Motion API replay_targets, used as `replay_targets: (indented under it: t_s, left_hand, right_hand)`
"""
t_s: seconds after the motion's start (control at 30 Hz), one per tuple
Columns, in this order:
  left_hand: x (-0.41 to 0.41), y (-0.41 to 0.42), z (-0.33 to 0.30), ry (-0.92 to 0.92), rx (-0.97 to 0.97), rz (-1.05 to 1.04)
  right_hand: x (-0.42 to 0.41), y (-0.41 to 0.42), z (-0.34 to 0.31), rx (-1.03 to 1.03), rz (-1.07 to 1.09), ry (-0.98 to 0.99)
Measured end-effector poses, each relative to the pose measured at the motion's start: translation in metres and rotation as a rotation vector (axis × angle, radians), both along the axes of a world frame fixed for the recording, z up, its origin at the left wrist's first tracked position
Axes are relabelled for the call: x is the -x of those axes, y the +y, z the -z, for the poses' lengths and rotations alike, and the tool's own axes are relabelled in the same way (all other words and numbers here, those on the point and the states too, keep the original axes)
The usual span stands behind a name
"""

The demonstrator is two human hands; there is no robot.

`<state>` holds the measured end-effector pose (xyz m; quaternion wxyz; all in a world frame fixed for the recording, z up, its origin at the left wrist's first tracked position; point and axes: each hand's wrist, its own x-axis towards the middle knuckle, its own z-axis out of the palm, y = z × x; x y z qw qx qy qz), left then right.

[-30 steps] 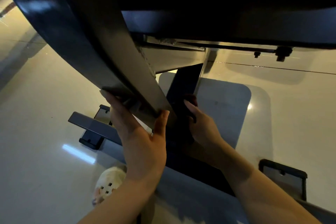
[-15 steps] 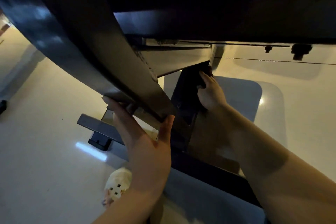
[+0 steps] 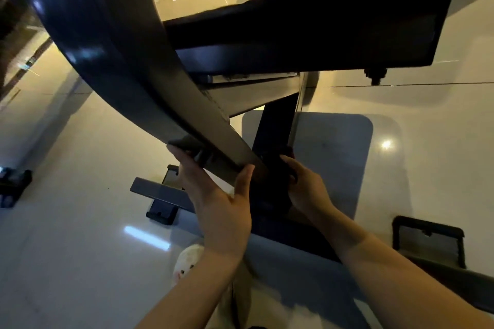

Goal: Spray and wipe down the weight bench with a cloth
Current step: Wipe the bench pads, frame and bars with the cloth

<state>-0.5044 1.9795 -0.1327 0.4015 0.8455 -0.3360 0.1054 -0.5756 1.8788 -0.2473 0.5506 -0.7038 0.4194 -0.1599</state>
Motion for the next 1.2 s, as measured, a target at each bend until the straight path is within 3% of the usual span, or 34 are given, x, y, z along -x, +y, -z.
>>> replay_targets:
  t_s: [0.1,0.27,0.4,0.53,0.6,0.67,0.77,0.87,0.97,1.1,1.2]
  left_hand:
    - [0.001,0.0,0.001,0.012,-0.01,0.015]
    - [-0.001,0.003,0.007,0.018,0.026,0.038]
    - [-0.007,0.004,0.014,0.045,0.019,0.087]
    - [-0.005,0.003,0.01,0.059,0.041,0.084]
    - [-0.004,0.001,0.008,0.041,0.032,0.08]
    - [-0.005,0.001,0.007,0.03,0.021,0.073]
    - [-0.011,0.01,0.009,0.086,0.002,0.115]
    - [-0.011,0.013,0.008,0.07,-0.032,0.162]
    - [-0.005,0.006,0.0,0.08,0.06,0.142]
    - [-0.005,0.004,0.007,0.109,0.075,0.104]
    - [-0.008,0.001,0.007,0.089,0.082,0.122]
  right_hand:
    - [-0.005,-0.019,0.002,0.153,-0.078,0.018]
    - [-0.023,-0.07,-0.006,0.106,0.005,0.091]
    - [-0.026,-0.057,-0.01,0.102,0.083,-0.006]
    - [-0.008,-0.035,-0.005,-0.076,0.283,-0.256]
    - [0.005,-0.032,-0.022,-0.054,0.357,-0.472]
    - [0.013,-0.026,-0.044,-0.018,0.315,-0.724]
    - [0.003,0.0,-0.085,-0.165,0.14,-1.004]
    - [-0.028,0.013,-0.105,-0.077,0.052,-0.88]
    - [-0.049,-0.018,-0.091,-0.019,0.208,-0.626]
    - [-0.061,-0.093,-0.043,-0.288,0.313,-0.464]
    - [-0.071,-0.143,-0.002,-0.353,0.221,-0.369]
